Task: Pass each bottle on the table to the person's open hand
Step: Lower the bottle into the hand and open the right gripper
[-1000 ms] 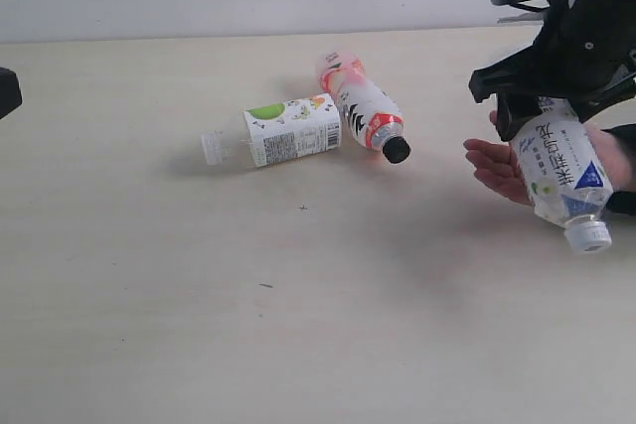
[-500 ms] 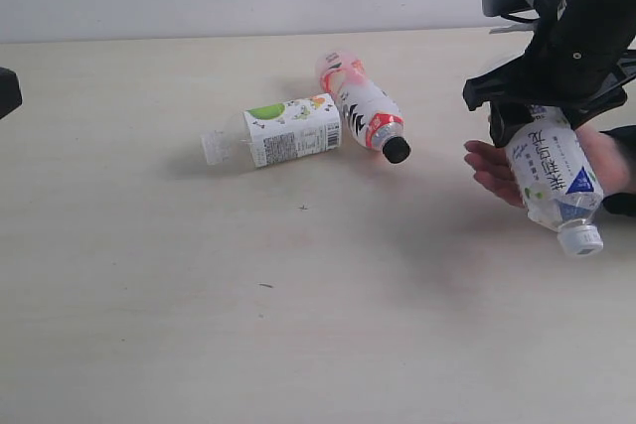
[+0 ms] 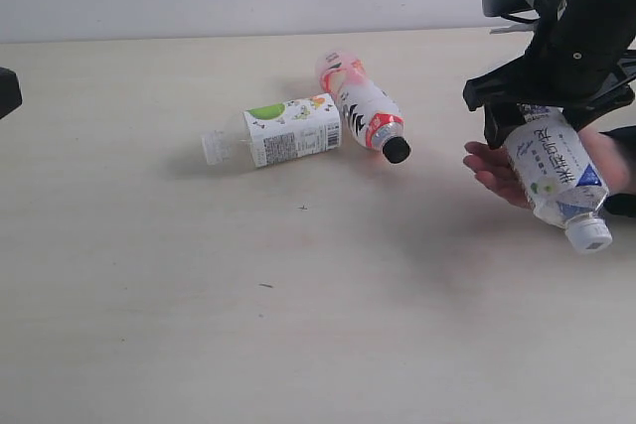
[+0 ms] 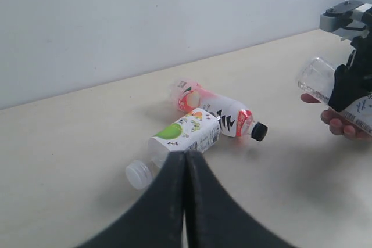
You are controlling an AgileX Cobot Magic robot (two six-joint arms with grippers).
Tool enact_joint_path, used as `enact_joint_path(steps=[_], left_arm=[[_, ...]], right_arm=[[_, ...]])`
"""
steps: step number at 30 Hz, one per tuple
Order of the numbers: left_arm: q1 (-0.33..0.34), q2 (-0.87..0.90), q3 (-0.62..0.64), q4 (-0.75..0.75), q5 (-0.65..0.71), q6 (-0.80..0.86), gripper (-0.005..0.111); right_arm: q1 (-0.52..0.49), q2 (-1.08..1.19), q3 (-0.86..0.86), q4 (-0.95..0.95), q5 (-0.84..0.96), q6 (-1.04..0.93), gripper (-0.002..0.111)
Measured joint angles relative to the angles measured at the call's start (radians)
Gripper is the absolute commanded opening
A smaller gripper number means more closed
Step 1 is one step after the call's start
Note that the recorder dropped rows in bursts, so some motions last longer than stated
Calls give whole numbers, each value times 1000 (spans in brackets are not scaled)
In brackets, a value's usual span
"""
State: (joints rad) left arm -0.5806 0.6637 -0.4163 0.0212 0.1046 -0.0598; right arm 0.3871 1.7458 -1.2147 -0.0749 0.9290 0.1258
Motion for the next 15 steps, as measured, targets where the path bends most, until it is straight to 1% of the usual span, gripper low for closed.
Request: enact_joint_path(steps=[3,8,15], left_arm=[[0,0,0,0,0,0,1],[0,0,0,0,0,0,1],[0,0,0,0,0,0,1]], right_arm=[[0,-6,-12,0,23,0,76],[0,-66,-81,0,94,0,76],[0,-221,-156,0,170,-17,76]])
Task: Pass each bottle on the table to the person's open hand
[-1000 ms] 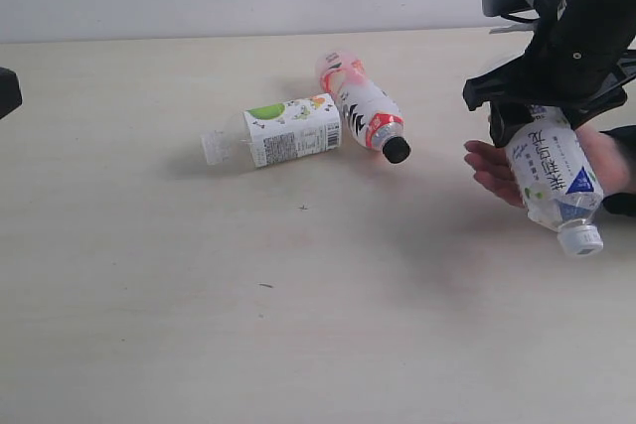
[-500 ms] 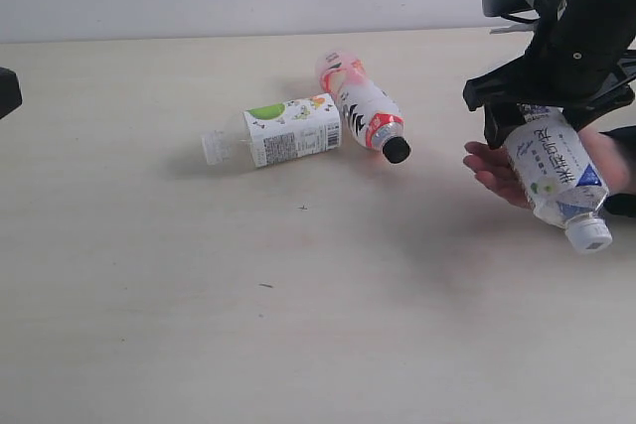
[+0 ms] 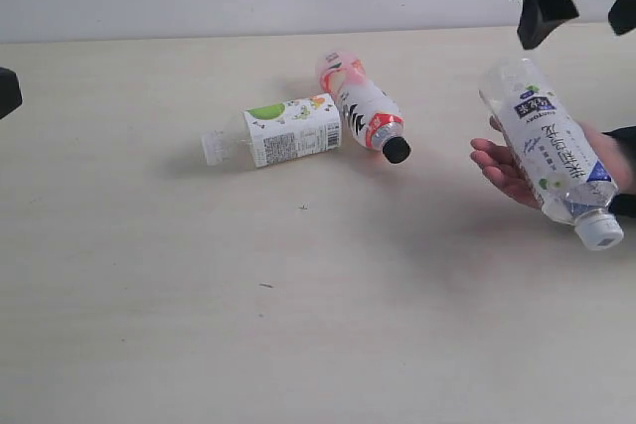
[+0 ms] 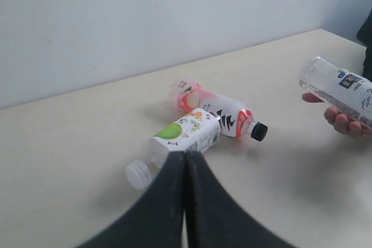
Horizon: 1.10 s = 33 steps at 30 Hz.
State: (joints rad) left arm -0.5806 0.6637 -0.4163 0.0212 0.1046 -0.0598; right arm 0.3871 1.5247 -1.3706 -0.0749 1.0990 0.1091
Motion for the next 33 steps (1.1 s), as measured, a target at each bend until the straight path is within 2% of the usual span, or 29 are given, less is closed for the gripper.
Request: enact_joint_path(steps=[9,13,16,19,23,33], left_arm=[[0,0,0,0,0,0,1],[0,0,0,0,0,0,1],[0,0,0,0,0,0,1],[0,0,0,0,0,0,1],[0,0,0,0,0,0,1],[0,0,0,0,0,0,1]], right_arm=[[0,-204,-5,21,52,-45,76],[0,-271,-5,49,70,-54,71],[0,-310,-5,128,77,-95,58],[0,-332,-5,239,86,-171,37],[0,-340,-5,335,86,-257,2],[0,-340,-5,389,86,-321,0]])
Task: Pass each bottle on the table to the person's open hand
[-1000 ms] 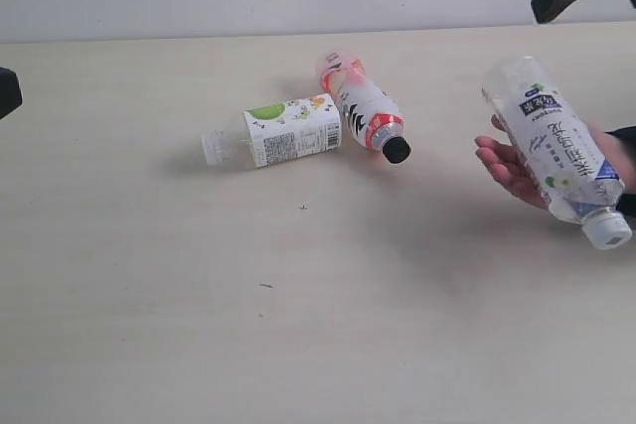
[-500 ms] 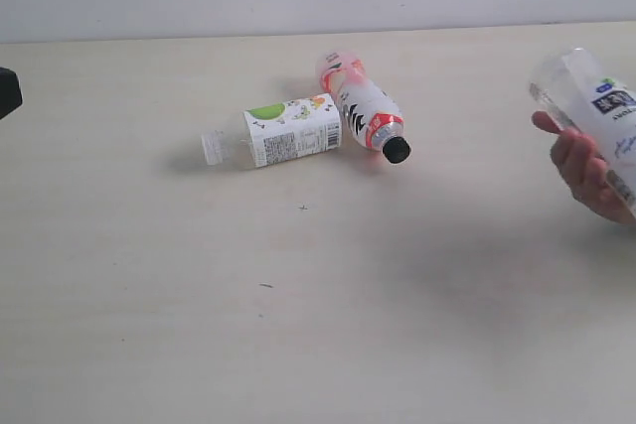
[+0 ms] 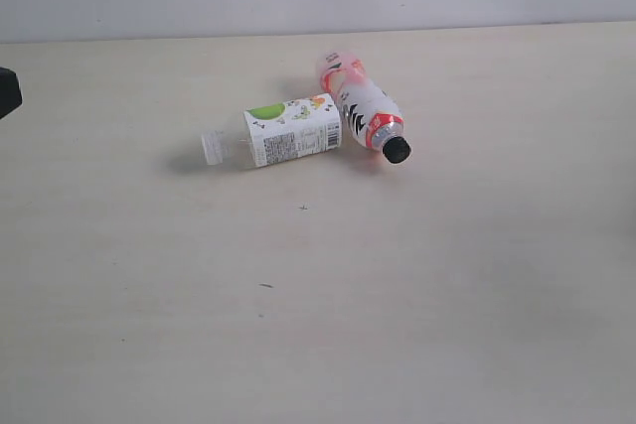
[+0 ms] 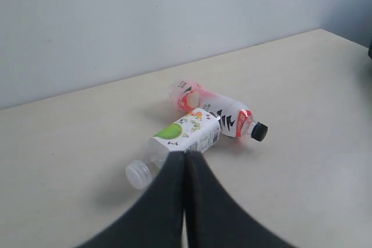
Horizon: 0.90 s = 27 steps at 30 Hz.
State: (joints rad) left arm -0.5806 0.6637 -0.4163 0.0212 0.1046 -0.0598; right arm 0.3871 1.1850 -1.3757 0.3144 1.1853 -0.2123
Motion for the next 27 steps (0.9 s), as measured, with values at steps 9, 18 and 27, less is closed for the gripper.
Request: enact_joint_path(steps=[9,18,27], left_arm=[[0,0,0,0,0,0,1],[0,0,0,0,0,0,1],[0,0,0,0,0,0,1]], right_arm=[[0,0,0,90,-41,-39,0],[0,0,0,135,-85,-40,0],[0,0,0,137,-113,-40,0]])
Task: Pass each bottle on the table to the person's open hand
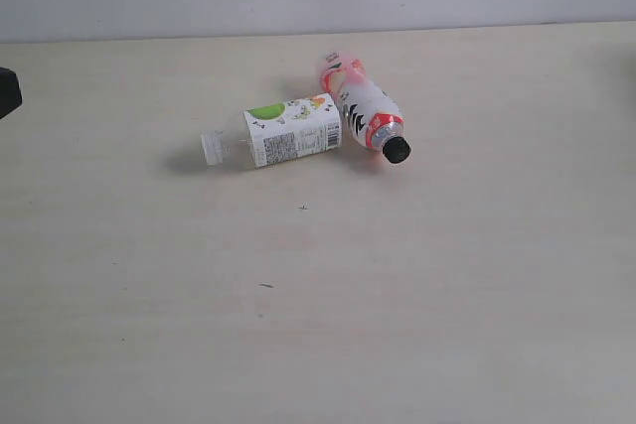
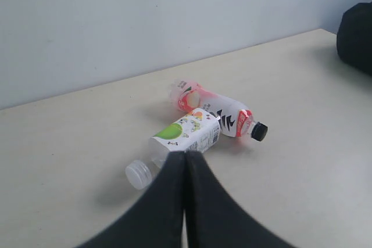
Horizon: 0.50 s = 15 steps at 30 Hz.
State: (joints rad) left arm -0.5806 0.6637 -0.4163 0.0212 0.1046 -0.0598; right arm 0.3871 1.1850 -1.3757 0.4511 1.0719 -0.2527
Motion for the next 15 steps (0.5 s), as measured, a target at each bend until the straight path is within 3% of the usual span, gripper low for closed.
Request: enact_joint_path(steps=[15], left_arm=[[0,0,0,0,0,0,1]], right_arm=[[0,123,0,0,5,-6,0]])
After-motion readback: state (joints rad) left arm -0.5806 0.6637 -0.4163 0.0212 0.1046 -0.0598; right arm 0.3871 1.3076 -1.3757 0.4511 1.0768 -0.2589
